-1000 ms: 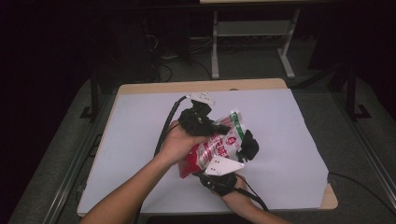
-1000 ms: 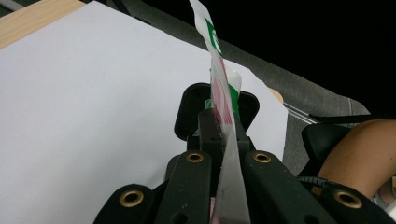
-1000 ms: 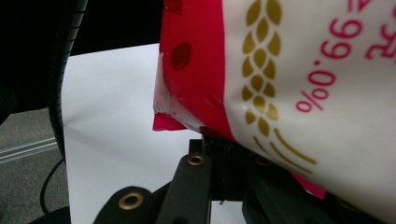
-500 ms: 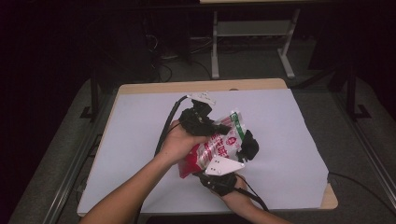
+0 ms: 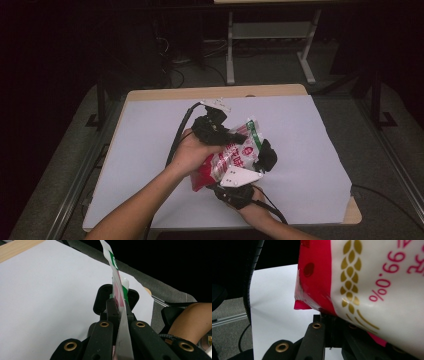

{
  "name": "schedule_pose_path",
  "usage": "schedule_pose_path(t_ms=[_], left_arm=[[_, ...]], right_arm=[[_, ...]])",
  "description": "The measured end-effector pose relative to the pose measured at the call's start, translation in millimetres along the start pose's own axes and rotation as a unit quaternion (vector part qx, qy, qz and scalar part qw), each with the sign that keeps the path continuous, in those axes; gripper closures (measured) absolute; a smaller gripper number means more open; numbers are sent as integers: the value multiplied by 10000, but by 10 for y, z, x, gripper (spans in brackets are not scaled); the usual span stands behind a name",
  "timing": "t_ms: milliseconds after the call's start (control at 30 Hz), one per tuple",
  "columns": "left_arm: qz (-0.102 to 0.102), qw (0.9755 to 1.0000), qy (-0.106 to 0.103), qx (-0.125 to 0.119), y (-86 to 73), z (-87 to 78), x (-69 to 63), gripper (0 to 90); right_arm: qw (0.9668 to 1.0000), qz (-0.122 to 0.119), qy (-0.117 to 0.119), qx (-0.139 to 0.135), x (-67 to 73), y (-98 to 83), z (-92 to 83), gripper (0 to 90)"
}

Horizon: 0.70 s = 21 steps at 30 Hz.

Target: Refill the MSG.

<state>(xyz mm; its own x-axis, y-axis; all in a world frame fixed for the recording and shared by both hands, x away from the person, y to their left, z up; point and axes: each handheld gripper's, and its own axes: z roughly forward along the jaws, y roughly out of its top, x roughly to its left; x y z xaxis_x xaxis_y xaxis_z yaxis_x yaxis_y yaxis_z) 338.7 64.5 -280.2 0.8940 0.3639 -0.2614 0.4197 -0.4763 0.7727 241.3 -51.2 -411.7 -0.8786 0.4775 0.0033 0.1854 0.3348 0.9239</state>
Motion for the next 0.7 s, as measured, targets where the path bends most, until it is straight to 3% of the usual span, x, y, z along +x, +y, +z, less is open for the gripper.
schedule_pose_path(t_ms=[700], left_arm=[[-84, 9999, -9, 138, 1, 24, 31, 900]], right_arm=[[10000, 16, 82, -6, -4, -7, 13, 900]])
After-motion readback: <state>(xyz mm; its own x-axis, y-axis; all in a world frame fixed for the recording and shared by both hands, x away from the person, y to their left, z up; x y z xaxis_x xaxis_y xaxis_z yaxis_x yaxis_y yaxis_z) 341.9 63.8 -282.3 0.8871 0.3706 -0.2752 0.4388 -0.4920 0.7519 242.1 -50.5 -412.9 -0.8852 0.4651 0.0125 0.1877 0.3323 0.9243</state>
